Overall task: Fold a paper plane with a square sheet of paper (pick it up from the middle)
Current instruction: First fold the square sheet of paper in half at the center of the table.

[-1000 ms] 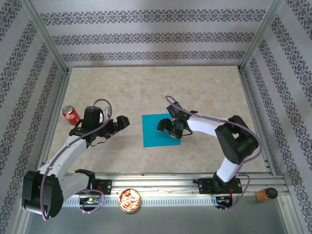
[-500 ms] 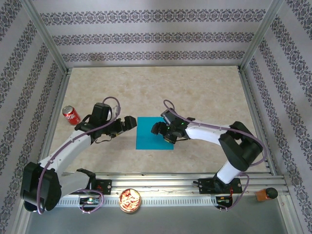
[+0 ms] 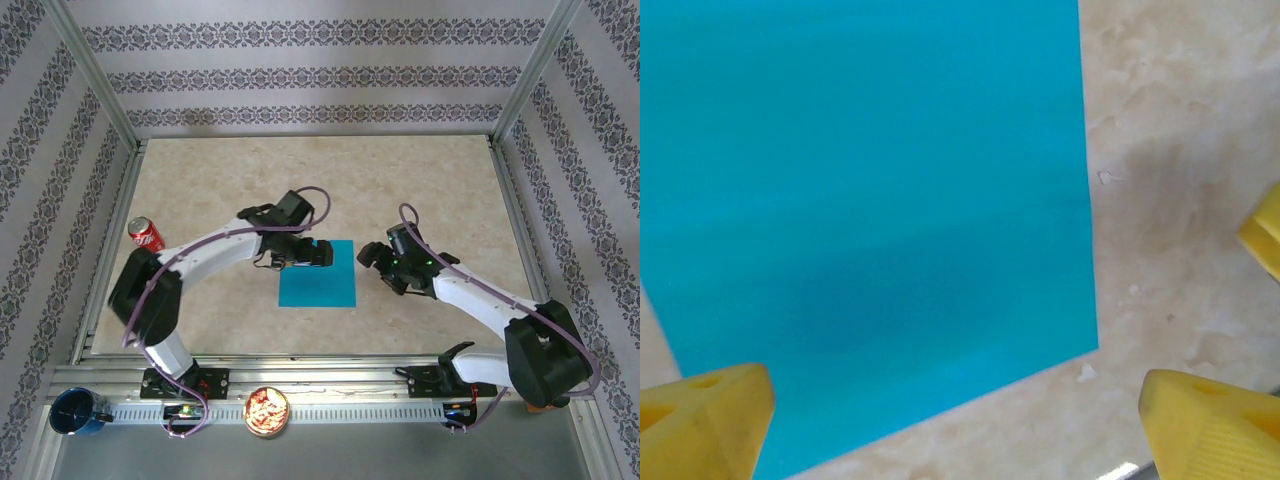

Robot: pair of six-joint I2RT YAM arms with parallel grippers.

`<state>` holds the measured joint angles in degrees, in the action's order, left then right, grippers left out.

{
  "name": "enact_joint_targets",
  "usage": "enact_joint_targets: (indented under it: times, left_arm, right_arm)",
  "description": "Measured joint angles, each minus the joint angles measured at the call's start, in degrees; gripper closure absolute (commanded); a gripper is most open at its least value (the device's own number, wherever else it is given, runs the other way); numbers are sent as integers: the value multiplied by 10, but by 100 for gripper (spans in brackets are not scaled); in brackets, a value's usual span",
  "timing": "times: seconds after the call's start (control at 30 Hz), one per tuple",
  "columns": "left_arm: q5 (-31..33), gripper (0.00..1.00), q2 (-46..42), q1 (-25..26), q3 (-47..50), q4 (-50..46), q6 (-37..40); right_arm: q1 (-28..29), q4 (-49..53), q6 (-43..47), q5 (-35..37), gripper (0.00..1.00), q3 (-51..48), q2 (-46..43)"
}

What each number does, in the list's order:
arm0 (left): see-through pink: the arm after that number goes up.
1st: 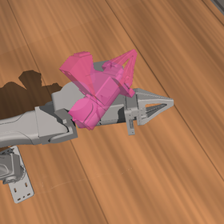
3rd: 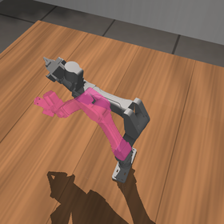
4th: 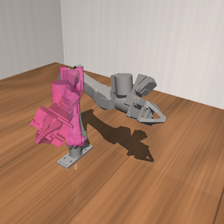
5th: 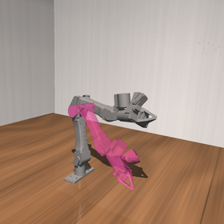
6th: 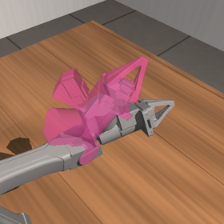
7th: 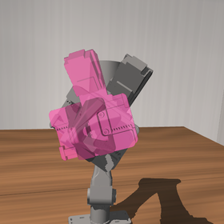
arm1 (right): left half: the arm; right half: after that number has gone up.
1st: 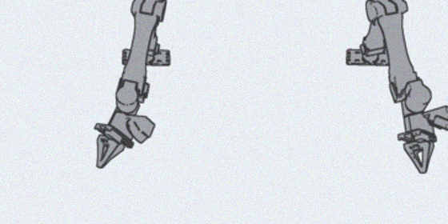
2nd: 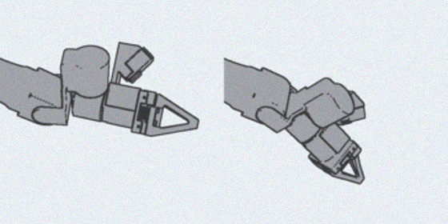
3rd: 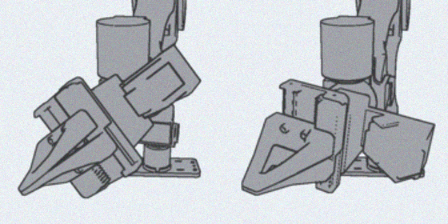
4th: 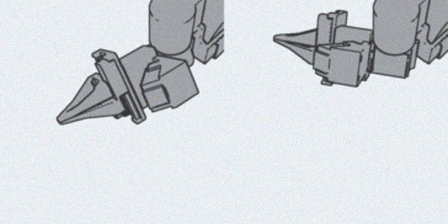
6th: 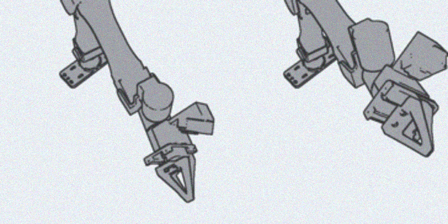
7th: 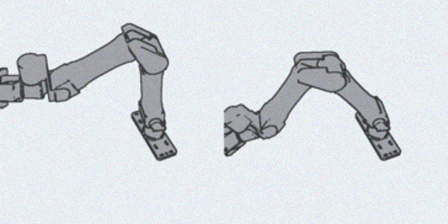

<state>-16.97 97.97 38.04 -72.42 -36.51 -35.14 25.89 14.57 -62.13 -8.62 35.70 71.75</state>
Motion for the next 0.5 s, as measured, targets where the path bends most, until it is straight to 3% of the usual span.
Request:
enact_joint_targets:
  times: [0.5]
  left_arm:
    - [93,8,184,45,-188,-131,-36]
  right_arm:
    - [-70,6,7,-20,14,-51,-55]
